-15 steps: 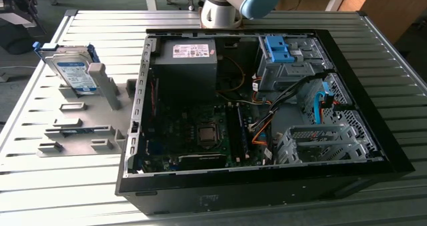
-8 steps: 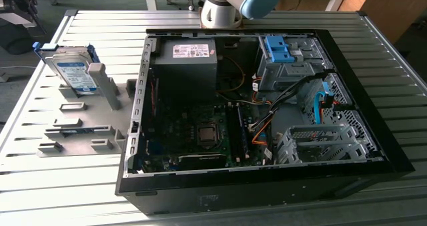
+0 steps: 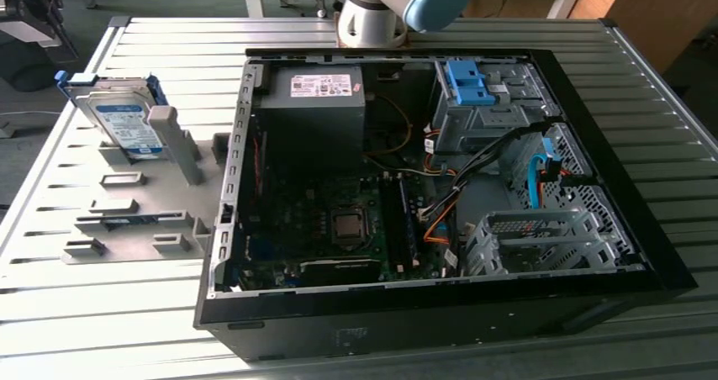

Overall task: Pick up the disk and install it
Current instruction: 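Pick up the disk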

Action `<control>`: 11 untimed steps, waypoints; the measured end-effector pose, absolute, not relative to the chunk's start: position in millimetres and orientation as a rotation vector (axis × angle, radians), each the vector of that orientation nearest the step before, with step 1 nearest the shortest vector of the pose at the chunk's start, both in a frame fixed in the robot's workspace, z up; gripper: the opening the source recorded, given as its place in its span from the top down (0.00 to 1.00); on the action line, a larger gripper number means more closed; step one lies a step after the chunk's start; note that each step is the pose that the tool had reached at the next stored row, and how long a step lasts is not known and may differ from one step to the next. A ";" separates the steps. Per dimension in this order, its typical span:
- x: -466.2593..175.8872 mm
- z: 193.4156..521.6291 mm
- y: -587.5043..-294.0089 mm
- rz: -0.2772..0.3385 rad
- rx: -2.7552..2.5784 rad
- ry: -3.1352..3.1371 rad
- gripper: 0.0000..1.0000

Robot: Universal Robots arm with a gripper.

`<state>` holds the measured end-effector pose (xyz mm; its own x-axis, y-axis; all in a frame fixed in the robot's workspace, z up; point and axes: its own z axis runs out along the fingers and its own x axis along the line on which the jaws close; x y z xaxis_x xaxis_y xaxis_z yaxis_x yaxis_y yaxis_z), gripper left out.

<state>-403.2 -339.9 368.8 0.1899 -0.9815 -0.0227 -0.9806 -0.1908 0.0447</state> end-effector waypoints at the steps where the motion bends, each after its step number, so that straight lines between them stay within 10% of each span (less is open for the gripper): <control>1: -403.2 368.8 -339.9 -0.072 2.408 -1.985 0.83; 11: -403.2 368.5 -339.9 -0.072 2.399 -1.996 0.75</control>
